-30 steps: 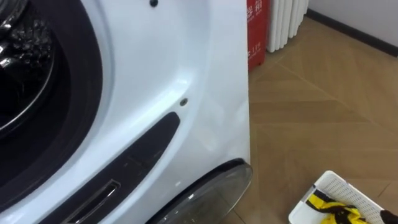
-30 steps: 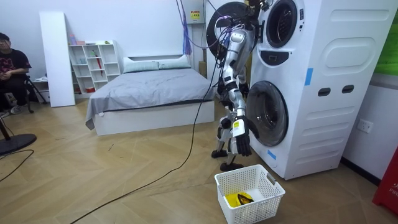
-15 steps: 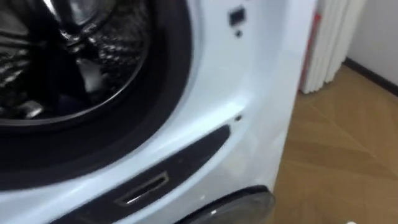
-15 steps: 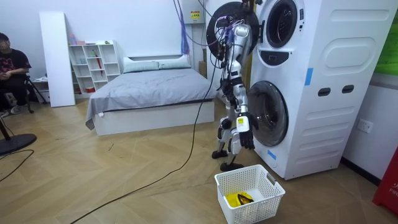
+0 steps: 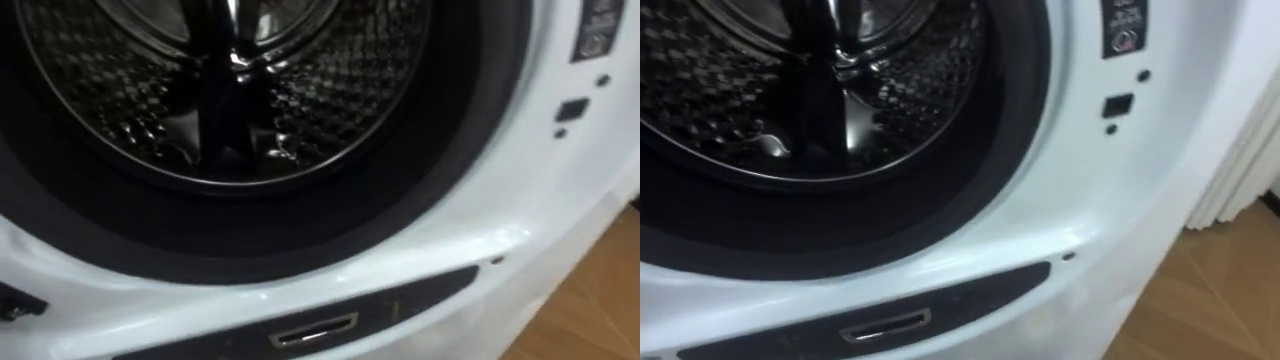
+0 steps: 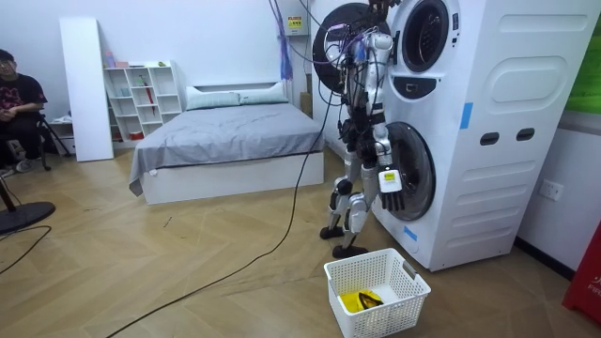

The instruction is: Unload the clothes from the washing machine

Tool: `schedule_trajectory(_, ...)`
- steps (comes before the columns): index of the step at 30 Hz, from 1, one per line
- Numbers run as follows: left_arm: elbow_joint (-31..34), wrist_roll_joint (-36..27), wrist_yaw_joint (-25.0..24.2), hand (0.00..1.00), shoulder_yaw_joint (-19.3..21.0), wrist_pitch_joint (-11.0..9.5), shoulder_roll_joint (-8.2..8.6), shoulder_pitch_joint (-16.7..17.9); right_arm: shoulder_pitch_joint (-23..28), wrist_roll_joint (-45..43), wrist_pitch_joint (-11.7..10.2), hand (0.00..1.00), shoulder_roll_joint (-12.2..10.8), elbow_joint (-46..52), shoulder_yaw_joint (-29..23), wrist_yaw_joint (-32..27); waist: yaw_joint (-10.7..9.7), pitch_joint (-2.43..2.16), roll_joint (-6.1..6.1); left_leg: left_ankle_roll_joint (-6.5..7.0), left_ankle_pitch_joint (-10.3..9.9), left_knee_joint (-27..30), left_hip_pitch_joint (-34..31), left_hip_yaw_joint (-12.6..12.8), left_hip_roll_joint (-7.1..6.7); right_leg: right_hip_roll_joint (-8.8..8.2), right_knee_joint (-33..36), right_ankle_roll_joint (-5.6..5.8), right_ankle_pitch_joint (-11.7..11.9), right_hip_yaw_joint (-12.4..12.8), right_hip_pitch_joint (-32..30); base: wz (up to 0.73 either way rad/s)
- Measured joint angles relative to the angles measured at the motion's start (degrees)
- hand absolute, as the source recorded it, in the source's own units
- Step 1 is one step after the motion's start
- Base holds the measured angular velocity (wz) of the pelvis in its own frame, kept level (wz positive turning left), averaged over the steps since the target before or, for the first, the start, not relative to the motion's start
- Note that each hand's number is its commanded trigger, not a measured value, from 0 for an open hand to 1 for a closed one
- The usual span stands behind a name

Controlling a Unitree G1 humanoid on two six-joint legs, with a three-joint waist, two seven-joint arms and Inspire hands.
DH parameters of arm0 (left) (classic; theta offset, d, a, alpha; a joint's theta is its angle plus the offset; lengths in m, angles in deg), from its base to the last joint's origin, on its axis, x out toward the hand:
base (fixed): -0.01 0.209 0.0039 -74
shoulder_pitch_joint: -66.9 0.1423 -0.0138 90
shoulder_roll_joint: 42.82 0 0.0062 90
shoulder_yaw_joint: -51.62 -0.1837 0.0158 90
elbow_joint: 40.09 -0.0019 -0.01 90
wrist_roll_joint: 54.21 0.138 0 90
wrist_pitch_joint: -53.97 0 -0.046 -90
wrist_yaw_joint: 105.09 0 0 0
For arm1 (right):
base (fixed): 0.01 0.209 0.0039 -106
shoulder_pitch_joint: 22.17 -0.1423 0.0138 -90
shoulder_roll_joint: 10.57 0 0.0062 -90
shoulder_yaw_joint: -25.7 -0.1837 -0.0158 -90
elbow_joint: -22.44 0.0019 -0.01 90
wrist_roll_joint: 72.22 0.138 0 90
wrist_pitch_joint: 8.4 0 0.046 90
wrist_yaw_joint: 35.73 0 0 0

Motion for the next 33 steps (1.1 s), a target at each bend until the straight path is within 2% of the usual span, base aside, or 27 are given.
schedule_trajectory(2,-0.3,0.0,0.0,0.0,0.1,0.0,0.51,0.0,-1.3,-3.2,0.1,0.0,-0.2,-0.1,2.7,1.4,0.7,0.23,-0.41,-0.73,-0.4,0.0,-0.1,-1.1,-0.05,0.25,-0.8,-0.16,0.1,-0.6,0.8,0.13)
schedule_trajectory(4,-0.7,0.0,0.0,0.0,0.9,-0.1,1.03,-0.1,-1.7,-4.5,0.1,0.0,-0.6,-0.1,4.4,2.4,1.9,0.15,-0.97,-1.08,-0.7,0.0,0.1,-1.4,0.03,0.49,-1.3,-0.26,0.1,-0.7,0.9,0.05)
schedule_trajectory(8,-1.7,0.0,0.3,0.0,3.0,-0.1,1.56,0.2,-2.1,-6.3,-0.2,0.0,-1.9,-0.1,6.6,4.8,4.3,0.13,-1.98,-1.08,-0.7,0.0,0.7,-1.5,0.1,0.65,-2.2,-0.4,0.1,-0.8,2.1,0.02)
schedule_trajectory(13,-2.8,1.8,0.5,0.0,4.7,-0.1,1.58,0.7,-2.0,-7.6,-0.2,0.0,-1.9,-0.6,7.4,5.5,5.8,0.3,-2.38,-1.08,-0.7,0.0,0.9,-1.6,0.09,0.66,-2.7,-0.52,0.1,-1.1,2.7,0.02)
schedule_trajectory(16,-2.8,2.4,0.7,0.0,5.7,-0.1,1.6,0.7,-2.0,-7.5,-0.2,0.0,-1.9,-0.5,8.2,5.4,5.9,0.42,-2.57,-1.08,-0.7,0.0,0.6,-1.9,0.14,0.65,-2.7,-0.54,0.1,-1.8,3.1,0.09)
schedule_trajectory(17,-2.8,3.0,0.9,0.0,6.2,-0.1,1.62,0.5,-2.0,-7.5,-0.3,0.0,-1.9,-0.4,8.2,5.5,5.7,0.45,-2.62,-1.1,-0.7,0.0,0.5,-3.3,0.1,0.6,-2.7,-0.54,0.1,-2.4,3.3,0.28)
schedule_trajectory(19,-2.8,3.5,1.4,0.0,6.3,-0.1,1.6,0.0,-1.9,-7.6,-0.3,0.0,-2.0,-0.4,8.2,6.0,5.6,0.41,-2.72,-1.17,-0.7,0.0,0.6,-4.7,0.07,0.63,-2.7,-0.53,0.1,-2.9,3.7,0.23)
schedule_trajectory(27,-2.8,3.5,3.0,0.0,6.3,-0.5,1.59,0.4,-1.8,-6.6,-0.6,0.0,-2.1,-0.4,8.3,6.5,5.8,0.31,-2.38,-1.45,-0.9,0.1,0.9,-5.0,0.18,0.59,-2.6,-0.53,0.1,-4.2,4.5,0.09)
schedule_trajectory(33,-2.7,3.3,3.0,0.0,6.5,-0.5,1.57,0.2,-1.3,-6.0,-0.8,0.0,-2.1,-0.4,7.7,6.5,5.1,0.13,-2.18,-1.62,-1.0,0.4,0.9,-5.8,0.16,0.63,-2.4,-0.57,0.1,-4.7,4.9,0.09)
